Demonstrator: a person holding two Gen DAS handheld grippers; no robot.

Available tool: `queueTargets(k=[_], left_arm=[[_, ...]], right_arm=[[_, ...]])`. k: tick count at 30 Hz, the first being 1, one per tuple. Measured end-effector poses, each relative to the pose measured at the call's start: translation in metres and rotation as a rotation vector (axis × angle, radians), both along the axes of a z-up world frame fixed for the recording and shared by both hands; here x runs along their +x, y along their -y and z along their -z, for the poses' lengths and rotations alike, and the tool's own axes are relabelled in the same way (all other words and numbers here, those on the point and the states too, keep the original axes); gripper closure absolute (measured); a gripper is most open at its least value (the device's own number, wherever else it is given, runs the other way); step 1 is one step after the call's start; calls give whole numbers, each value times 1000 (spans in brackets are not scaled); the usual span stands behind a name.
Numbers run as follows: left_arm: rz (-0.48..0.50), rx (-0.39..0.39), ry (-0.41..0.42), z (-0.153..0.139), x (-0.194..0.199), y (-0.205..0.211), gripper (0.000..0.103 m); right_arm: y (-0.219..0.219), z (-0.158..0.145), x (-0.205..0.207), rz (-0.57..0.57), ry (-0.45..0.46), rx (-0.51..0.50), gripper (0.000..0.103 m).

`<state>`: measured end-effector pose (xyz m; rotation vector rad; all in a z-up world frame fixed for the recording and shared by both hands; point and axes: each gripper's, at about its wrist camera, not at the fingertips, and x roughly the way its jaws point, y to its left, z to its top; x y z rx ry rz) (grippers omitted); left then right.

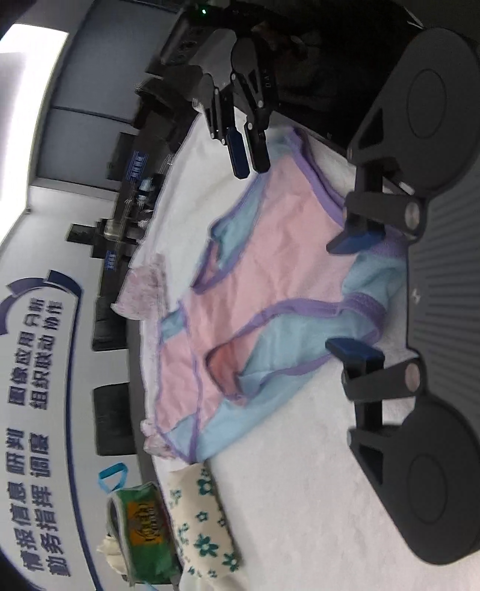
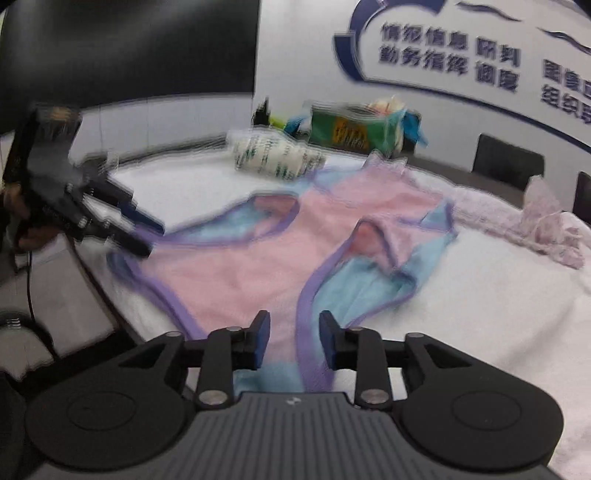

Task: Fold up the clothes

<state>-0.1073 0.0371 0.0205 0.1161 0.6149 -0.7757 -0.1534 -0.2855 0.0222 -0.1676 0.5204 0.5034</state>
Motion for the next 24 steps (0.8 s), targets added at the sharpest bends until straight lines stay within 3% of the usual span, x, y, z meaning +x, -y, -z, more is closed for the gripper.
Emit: queueTargets(k=[3, 8, 12, 15, 21, 24], left_arm=[[-96, -11, 3, -4, 4, -10, 40], [-307, 12, -163, -8, 21, -8, 43], [-410, -19, -215, -3, 4, -3, 43], [-467, -44, -224, 0, -5, 5, 57], [-514, -36, -218, 3, -14, 18, 68], [-517, -35, -217, 6, -16, 21, 87]], right_arm=[[11, -11, -1, 45, 48, 25, 67], [3, -45, 60, 194, 39, 107, 63], [-41, -72, 133, 114, 4, 81, 63], [-90, -81, 203, 29, -46, 19, 64], [-171, -46, 320, 1, -217, -131, 72], [-179, -27, 342, 7, -269, -156, 79]])
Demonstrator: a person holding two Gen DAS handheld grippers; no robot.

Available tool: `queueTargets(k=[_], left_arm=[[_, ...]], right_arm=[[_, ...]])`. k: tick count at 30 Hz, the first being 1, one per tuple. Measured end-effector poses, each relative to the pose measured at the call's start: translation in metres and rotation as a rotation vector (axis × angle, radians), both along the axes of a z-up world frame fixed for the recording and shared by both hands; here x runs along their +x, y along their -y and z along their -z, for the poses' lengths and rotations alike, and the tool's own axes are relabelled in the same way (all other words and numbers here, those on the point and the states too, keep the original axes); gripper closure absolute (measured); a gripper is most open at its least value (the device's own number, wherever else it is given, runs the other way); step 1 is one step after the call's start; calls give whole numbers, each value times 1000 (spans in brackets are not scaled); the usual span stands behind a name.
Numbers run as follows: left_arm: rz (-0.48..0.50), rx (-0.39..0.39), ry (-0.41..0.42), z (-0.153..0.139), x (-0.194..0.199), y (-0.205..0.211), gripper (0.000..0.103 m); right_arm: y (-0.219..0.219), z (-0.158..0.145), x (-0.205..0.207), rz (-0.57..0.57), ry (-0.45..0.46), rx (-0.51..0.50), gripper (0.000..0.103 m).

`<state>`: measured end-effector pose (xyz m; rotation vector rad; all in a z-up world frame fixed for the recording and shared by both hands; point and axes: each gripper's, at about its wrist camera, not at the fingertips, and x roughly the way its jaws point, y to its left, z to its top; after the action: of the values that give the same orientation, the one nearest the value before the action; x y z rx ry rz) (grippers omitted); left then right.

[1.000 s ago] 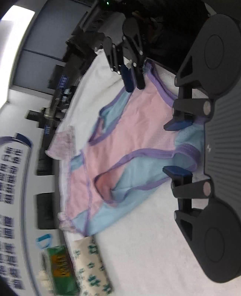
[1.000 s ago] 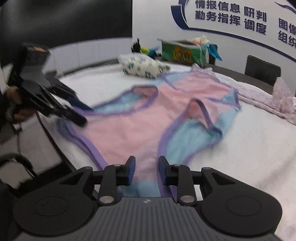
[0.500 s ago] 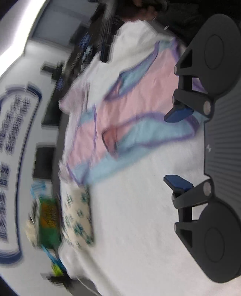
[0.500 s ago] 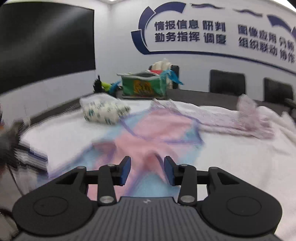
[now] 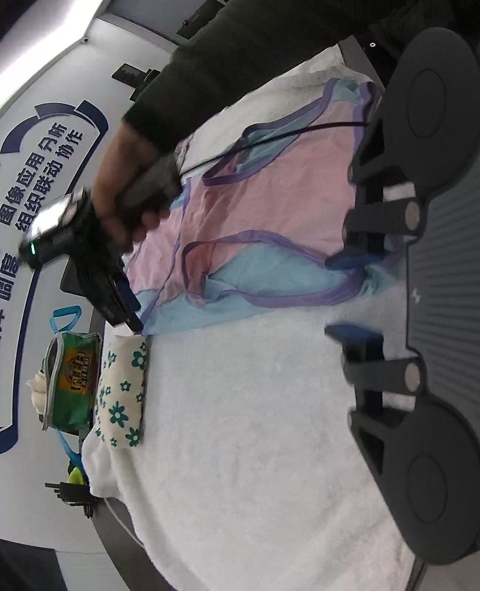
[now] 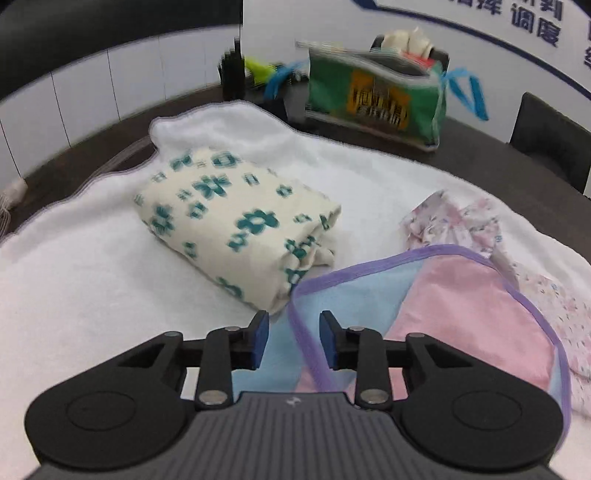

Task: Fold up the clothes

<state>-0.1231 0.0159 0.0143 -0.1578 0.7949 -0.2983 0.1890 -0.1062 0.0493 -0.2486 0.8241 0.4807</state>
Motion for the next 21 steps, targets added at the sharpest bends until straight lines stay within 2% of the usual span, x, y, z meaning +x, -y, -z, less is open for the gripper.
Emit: queueTargets(k=[1, 2, 5, 8, 11, 13, 15, 16, 17, 19, 21], left_arm=[[1, -1, 4, 0, 1, 1, 97], [7, -13, 5, 1, 4, 0, 99], [25, -51, 12, -2, 10, -2, 101], [70, -46, 45, -13, 9, 7, 101], [144, -56, 80, -24, 8, 31, 101], [203, -59, 103, -29, 7, 53, 100], [289, -97, 100, -28, 8, 76, 95], [330, -123, 99, -26, 8, 84, 87], [371, -147, 93, -26, 7, 88, 80], [433, -197, 93, -28, 5, 82, 75], [434, -241, 125, -33, 2, 60, 62]], right_arm=[[-1, 6, 5, 6, -8, -13, 83], [-2, 12, 10, 13, -17, -27, 93], [10, 10, 4, 4, 0, 21, 100], [26, 2, -1, 5, 20, 83, 101], [67, -19, -5, 49, 41, 198, 101], [99, -21, -3, 116, 35, 244, 101], [126, -14, 3, 203, -2, 262, 100], [139, -8, 6, 252, -30, 266, 100], [148, -5, 4, 279, -38, 263, 98], [163, 2, 1, 329, -50, 256, 92], [176, 0, -5, 345, -34, 264, 63]])
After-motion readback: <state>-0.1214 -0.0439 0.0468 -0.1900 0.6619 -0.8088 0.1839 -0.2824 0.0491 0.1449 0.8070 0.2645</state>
